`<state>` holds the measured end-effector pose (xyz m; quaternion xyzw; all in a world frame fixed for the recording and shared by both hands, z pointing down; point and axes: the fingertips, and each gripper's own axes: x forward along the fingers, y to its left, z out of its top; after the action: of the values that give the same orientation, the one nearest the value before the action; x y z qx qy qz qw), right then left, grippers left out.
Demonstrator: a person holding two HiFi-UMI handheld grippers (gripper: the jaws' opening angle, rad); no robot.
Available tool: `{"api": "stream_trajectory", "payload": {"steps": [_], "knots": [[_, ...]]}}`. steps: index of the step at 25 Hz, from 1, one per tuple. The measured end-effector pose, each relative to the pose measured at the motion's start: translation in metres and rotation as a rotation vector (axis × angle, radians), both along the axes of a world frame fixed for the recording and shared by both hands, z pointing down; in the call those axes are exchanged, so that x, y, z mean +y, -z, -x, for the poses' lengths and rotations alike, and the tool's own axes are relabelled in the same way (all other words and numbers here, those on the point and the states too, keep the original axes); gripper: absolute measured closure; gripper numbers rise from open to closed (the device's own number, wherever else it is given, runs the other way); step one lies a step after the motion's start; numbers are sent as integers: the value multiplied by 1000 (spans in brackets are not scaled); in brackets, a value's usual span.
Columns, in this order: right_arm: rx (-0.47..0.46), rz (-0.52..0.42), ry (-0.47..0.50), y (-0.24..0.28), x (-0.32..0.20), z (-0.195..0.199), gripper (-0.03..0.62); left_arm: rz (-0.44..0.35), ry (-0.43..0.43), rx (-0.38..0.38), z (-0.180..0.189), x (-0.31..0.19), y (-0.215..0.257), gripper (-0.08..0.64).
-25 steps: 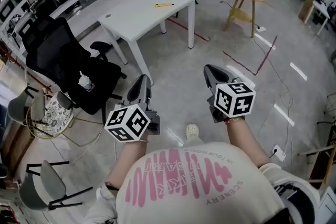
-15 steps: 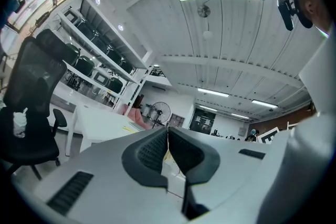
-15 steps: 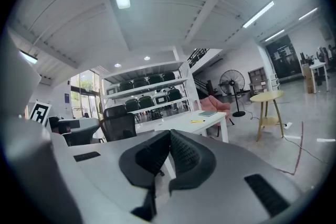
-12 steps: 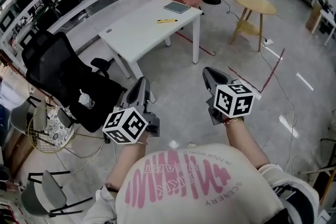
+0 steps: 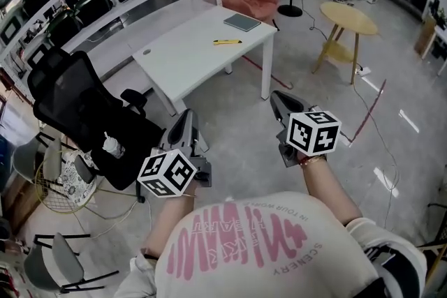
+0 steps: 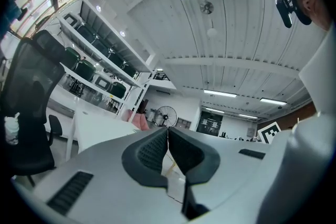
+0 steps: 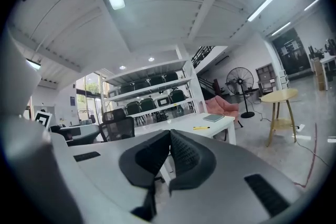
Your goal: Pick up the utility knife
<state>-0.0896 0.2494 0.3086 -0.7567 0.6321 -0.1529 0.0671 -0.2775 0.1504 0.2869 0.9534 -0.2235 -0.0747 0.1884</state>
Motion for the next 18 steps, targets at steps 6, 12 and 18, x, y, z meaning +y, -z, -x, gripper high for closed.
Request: {"api": "stream_trajectory", "payload": {"steps": [6,12,18], "knots": [[-24,32,-2,-21,-25,-42,578,30,-7,-18,-43,-26,-21,535],[-30,42,-4,-27,-52,-78,578,47,-6,-15,-79,-53,-29,535],[-85,98,17,-64,-74,-86,578,95,1,-48,-94,-77,-53,535]]}}
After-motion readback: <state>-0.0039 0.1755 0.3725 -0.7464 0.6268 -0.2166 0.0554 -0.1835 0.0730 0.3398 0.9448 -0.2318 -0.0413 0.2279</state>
